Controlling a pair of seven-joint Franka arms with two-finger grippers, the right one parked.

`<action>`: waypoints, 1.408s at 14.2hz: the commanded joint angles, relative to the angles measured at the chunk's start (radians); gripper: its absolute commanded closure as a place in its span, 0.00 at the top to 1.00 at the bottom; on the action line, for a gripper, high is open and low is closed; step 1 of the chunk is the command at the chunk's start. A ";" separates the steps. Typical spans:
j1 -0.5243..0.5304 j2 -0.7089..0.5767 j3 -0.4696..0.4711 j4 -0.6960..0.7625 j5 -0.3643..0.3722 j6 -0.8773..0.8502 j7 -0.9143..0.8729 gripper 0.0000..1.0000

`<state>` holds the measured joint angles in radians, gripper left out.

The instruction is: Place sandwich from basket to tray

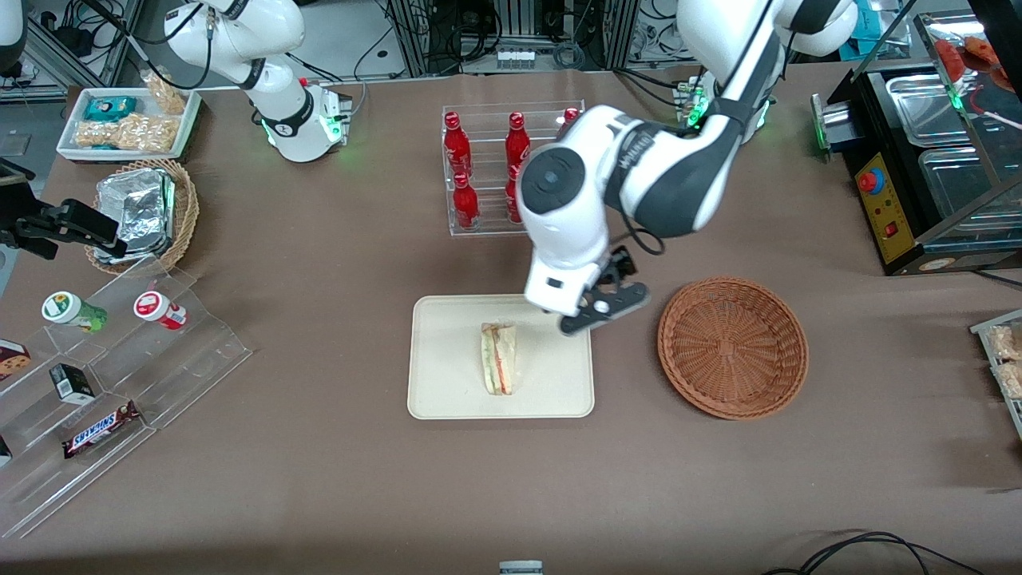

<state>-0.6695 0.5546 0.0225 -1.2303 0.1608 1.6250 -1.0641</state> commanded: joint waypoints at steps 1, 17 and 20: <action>-0.008 -0.117 0.071 -0.187 -0.007 0.076 0.004 1.00; 0.128 -0.326 0.128 -0.284 -0.100 -0.042 0.326 1.00; 0.233 -0.341 0.080 -0.284 -0.099 -0.045 0.375 1.00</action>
<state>-0.5041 0.2533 0.1532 -1.4892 0.0566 1.5922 -0.7295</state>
